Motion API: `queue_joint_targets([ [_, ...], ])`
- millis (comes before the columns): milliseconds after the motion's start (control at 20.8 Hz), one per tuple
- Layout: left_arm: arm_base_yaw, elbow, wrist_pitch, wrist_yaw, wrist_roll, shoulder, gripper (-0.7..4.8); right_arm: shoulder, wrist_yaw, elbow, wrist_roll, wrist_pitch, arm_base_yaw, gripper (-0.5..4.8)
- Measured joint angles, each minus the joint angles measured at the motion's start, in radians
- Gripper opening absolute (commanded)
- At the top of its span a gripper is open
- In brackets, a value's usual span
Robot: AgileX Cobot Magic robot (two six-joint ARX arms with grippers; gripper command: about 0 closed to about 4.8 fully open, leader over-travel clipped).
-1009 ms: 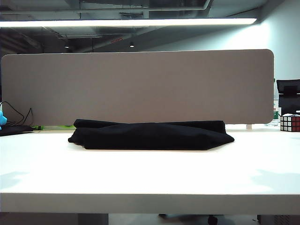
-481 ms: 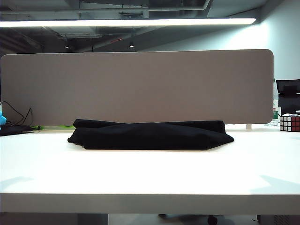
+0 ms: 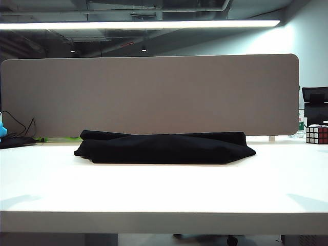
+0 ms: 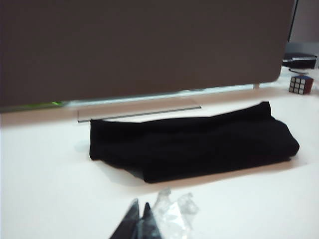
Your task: Fold the bottom side of the T-shirt horizontally towards the center, about one-third of the way, then fold the sleeve back towards the center, creating a straight line along the edge of the T-shirt, and finally fold the bottom of the T-shirt up towards the top, creating a neat rectangle.
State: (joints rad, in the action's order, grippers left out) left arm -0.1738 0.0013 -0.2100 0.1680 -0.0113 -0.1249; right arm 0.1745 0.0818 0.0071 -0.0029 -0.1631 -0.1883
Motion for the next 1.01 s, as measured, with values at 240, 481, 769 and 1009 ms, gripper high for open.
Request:
queue_joint_targets([
  [240, 0.0, 0.001, 0.153, -0.073, 0.0, 0.123, -0.06, -0.172, -0.05, 0.0, -0.013, 0.095, 0.077, -0.08],
  [481, 0.054, 0.0, 0.15, 0.032, 0.001, 0.123, -0.06, -0.173, 0.025, 0.0, -0.008, 0.128, 0.116, -0.07],
  [769, 0.06, 0.0, 0.167, 0.069, 0.004, 0.123, -0.05, -0.173, 0.043, 0.0, -0.008, 0.129, 0.121, -0.05],
  [1009, 0.06, 0.0, 0.228, 0.119, 0.009, 0.123, -0.05, -0.173, 0.05, 0.0, -0.008, 0.129, 0.122, -0.05],
])
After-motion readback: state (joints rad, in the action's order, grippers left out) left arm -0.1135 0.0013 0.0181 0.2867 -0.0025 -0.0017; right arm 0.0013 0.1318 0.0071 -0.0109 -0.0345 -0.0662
